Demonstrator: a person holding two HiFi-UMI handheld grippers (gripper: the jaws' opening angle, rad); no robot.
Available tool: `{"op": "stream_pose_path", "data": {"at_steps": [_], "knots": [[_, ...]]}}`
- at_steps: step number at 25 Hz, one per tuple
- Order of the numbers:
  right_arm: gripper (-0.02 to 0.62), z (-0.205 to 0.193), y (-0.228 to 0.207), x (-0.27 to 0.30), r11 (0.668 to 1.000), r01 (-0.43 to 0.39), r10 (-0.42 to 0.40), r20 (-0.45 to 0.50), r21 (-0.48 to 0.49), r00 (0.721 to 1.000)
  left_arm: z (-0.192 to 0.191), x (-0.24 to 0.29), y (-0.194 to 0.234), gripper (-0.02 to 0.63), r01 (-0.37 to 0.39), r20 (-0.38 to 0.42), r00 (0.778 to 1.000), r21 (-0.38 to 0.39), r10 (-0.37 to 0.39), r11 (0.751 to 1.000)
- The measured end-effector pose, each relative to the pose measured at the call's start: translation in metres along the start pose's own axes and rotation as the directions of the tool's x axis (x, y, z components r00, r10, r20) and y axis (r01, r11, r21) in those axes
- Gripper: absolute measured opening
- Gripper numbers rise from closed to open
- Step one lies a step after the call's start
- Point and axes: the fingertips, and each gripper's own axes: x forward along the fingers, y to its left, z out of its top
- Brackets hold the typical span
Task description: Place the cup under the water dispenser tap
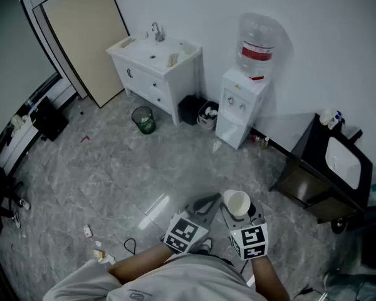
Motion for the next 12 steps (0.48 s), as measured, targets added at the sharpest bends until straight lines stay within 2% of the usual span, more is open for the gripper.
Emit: {"op": "stream_pose_path", "data": {"at_steps": [12], "knots": [[0.276,-0.006,-0.018,-0.006,1.000,-0.024,0.023,0.029,0.020,0.999,-0.003,0.016,-0.011,0.006,-0.025,-0.001,1.000,-0.001,0.025,1.000]]}}
